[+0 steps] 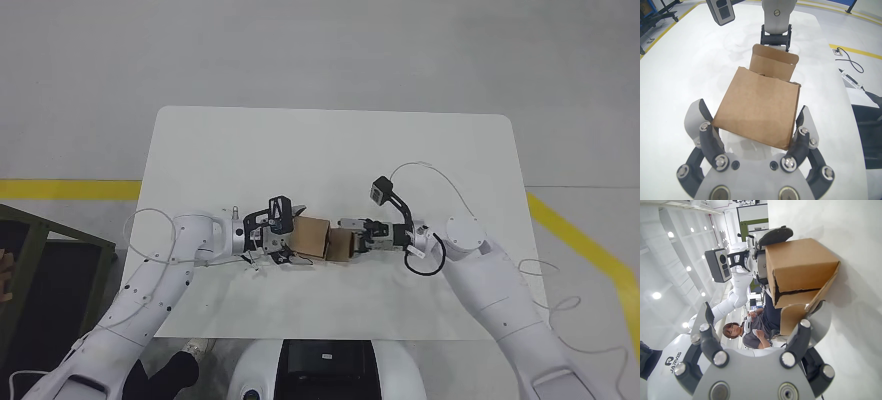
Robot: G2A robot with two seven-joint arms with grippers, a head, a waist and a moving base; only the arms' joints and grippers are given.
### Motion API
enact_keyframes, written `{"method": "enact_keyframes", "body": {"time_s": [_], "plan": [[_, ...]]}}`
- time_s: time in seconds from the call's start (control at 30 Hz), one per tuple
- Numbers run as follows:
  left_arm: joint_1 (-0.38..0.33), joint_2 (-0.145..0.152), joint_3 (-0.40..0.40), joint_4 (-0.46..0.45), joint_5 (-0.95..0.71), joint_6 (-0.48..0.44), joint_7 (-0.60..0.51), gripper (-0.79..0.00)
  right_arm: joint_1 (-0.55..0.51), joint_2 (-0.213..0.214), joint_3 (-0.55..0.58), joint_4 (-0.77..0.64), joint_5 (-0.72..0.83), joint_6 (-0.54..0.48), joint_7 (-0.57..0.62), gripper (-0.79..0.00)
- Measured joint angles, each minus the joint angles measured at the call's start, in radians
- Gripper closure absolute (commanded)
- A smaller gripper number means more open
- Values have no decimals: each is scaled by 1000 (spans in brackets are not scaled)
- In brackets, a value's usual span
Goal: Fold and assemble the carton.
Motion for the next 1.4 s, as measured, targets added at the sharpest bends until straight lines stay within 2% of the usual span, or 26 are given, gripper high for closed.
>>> {"method": "enact_keyframes", "body": {"time_s": [0.47, 0.53, 0.57, 0.63, 0.93, 1.3, 1.4], "plan": [[2, 1, 0, 2, -3, -4, -8, -785, -5, -9, -15, -23, 18, -34, -13, -785], [2, 1, 0, 2, -4, -3, -9, -785, -5, -10, -17, -24, 18, -38, -13, -720], [2, 1, 0, 3, -4, -3, -9, -785, -5, -10, -18, -24, 17, -39, -13, -628], [2, 1, 0, 3, -4, -3, -11, -785, -4, -11, -22, -22, 10, -40, -16, -391], [2, 1, 0, 5, -5, -3, -14, -785, 2, -11, -30, -12, -38, -29, -35, -360], [-1, 1, 1, 9, -8, -6, -13, -785, -3, -6, -33, -1, -115, -4, -76, -268], [-1, 1, 1, 8, -7, -5, -12, -785, -3, -5, -33, -5, -143, 4, -94, -268]]}}
